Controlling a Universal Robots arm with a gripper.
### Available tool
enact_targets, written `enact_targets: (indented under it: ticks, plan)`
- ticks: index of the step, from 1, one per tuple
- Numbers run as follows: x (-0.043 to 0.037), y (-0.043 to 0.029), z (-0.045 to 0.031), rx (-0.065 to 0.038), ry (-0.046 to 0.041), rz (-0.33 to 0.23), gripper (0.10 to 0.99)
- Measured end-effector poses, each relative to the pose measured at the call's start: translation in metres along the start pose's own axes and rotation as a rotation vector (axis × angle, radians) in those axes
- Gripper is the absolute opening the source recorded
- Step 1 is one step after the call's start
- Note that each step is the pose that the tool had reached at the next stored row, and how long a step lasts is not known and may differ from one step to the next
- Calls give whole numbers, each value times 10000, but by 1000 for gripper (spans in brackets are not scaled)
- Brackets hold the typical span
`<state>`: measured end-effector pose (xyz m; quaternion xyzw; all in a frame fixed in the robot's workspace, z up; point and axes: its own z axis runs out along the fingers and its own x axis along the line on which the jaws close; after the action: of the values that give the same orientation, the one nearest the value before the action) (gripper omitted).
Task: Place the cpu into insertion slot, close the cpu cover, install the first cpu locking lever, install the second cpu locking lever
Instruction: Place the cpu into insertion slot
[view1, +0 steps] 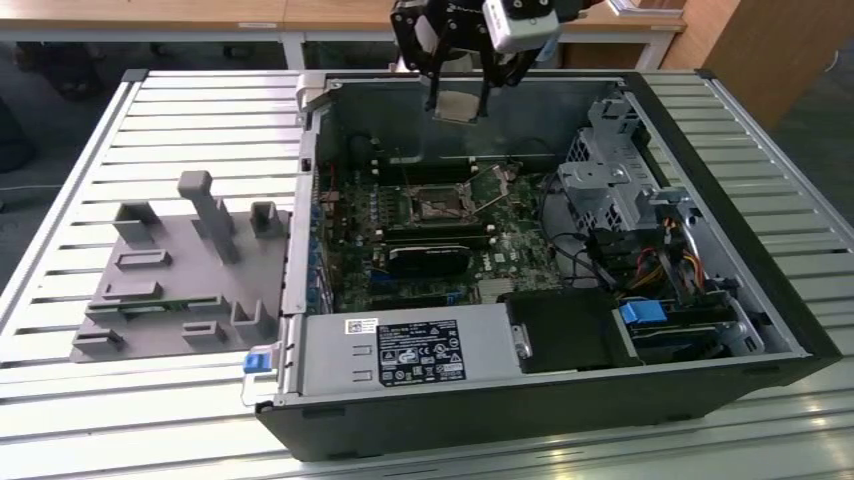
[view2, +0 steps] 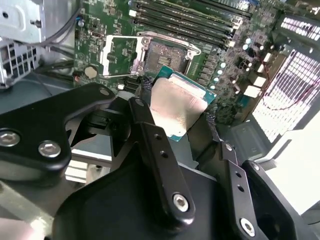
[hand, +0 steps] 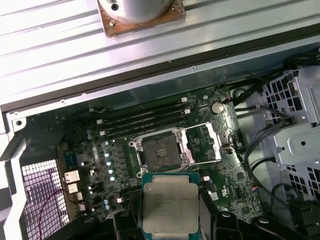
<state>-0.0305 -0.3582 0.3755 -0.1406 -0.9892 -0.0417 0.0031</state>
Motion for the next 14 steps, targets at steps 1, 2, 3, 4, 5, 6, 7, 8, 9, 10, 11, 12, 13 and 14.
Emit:
enact_targets:
  ticks: [1, 2, 3, 4, 5, 6, 7, 8, 9, 10, 11, 12, 13, 14]
  plan:
    - [0, 0, 0, 4, -12, 130, 537]
    - [0, 0, 1, 7, -25, 268, 537]
    - [0, 0, 2, 10, -39, 424, 537]
    - [0, 0, 2, 11, -51, 558, 537]
    - [0, 0, 3, 13, -65, 709, 537]
    - [0, -1, 4, 14, -78, 852, 537]
    - [0, 0, 5, 13, -90, 990, 537]
    - [0, 0, 5, 13, -101, 1130, 537]
    - [0, 0, 7, 12, -113, 1277, 537]
    - [0, 0, 8, 10, -126, 1426, 537]
    - [0, 0, 10, 10, -139, 1577, 537]
    - [0, 0, 11, 11, -150, 1705, 537]
    - [0, 0, 13, 11, -162, 1839, 537]
    - [0, -1, 14, 13, -175, 1977, 537]
